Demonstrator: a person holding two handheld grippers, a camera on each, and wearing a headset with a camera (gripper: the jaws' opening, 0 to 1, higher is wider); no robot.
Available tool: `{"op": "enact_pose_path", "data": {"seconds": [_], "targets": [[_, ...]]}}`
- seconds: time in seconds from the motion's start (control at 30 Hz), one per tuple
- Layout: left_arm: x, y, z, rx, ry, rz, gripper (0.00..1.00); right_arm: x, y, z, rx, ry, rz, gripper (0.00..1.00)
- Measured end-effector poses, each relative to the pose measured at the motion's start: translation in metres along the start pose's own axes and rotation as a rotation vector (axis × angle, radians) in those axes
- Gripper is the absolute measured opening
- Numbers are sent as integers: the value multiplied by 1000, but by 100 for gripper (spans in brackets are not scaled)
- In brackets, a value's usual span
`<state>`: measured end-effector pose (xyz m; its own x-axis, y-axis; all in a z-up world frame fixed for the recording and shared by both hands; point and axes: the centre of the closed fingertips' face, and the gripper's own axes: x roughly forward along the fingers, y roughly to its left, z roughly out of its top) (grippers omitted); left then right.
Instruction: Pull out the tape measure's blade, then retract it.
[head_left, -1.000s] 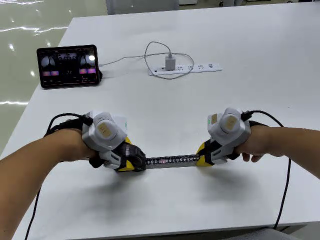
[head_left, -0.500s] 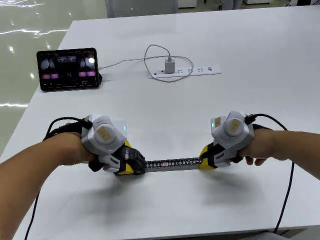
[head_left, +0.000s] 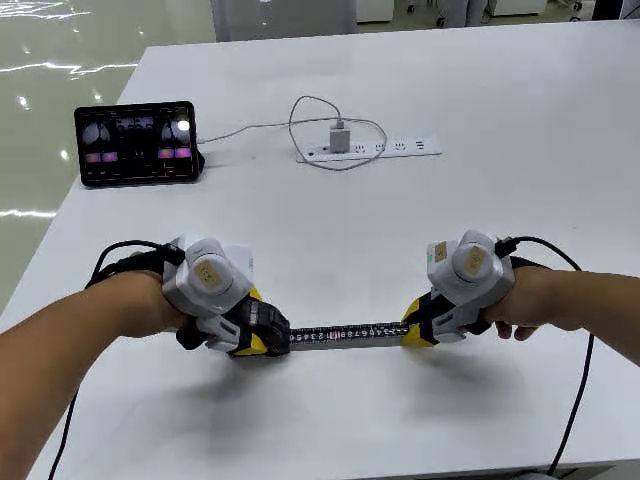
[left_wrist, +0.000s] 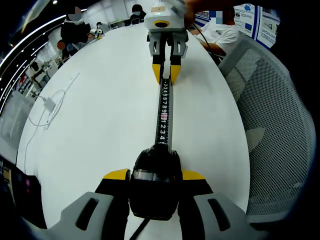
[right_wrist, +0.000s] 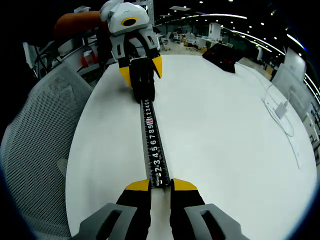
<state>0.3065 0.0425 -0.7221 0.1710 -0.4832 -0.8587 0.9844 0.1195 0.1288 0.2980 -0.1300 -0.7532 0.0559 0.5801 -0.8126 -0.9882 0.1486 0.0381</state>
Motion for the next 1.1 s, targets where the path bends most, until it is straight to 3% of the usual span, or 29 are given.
{"op": "enact_pose_path", "data": {"seconds": [1.1], "targets": [[0,0,-1,-1,1,1,32,-14,-3,-19,15,12,-7,10]]}}
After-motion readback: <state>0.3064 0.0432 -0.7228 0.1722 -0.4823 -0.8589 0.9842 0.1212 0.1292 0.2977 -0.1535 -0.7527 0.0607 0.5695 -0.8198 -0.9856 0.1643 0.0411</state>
